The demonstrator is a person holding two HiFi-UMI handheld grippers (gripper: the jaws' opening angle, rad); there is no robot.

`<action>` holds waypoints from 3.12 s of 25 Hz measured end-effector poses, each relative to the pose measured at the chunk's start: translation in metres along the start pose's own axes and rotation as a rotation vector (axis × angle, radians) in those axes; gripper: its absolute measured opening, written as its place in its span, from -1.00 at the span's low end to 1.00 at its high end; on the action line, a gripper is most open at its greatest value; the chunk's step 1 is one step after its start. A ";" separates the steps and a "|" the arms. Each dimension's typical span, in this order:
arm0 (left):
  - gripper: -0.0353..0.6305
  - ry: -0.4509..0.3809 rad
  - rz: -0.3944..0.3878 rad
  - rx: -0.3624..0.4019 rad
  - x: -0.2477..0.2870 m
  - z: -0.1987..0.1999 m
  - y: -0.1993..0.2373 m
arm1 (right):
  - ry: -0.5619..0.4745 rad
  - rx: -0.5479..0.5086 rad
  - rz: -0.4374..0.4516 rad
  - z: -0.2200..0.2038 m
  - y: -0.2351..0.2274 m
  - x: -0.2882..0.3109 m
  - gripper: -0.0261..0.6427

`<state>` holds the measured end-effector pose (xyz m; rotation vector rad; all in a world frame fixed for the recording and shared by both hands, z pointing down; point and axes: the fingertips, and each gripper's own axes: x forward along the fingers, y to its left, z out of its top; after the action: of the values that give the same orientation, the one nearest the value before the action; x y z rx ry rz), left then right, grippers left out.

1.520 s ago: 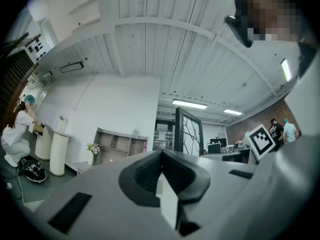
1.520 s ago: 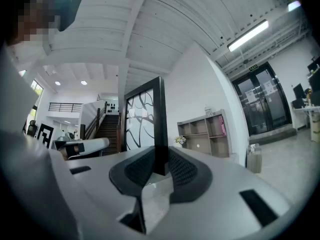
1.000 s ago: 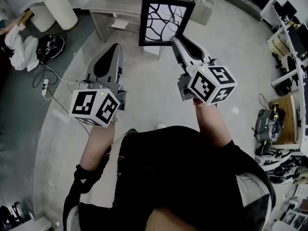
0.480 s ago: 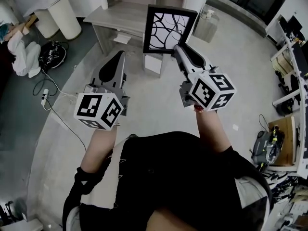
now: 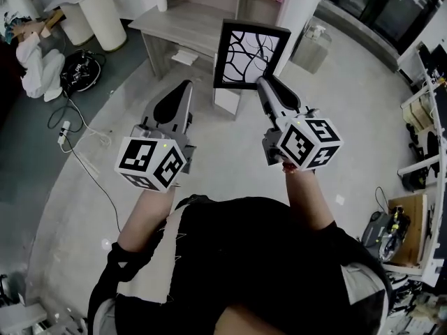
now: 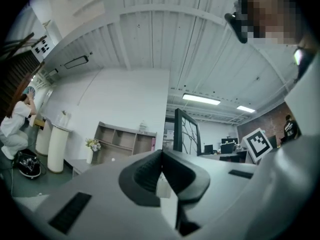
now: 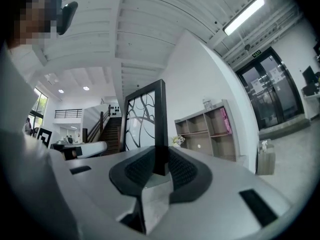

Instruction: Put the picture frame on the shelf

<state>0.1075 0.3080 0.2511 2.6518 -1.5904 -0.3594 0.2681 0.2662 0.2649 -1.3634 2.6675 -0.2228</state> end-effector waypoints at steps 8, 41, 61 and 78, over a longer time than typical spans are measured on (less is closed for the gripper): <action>-0.86 0.071 -0.003 -0.038 0.022 -0.027 0.015 | 0.064 0.034 -0.033 -0.027 -0.022 0.014 -0.67; -0.86 0.011 -0.149 0.004 0.147 0.028 0.238 | -0.016 0.016 -0.151 -0.012 -0.017 0.252 -0.67; -0.86 -0.039 -0.087 -0.070 0.216 0.005 0.305 | 0.045 0.044 -0.153 -0.031 -0.083 0.347 -0.67; -0.86 -0.030 -0.097 -0.051 0.378 -0.003 0.337 | 0.014 0.049 -0.148 0.009 -0.212 0.453 -0.67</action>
<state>-0.0139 -0.1833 0.2331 2.7045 -1.4428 -0.4386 0.1751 -0.2251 0.2720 -1.5505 2.5559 -0.3122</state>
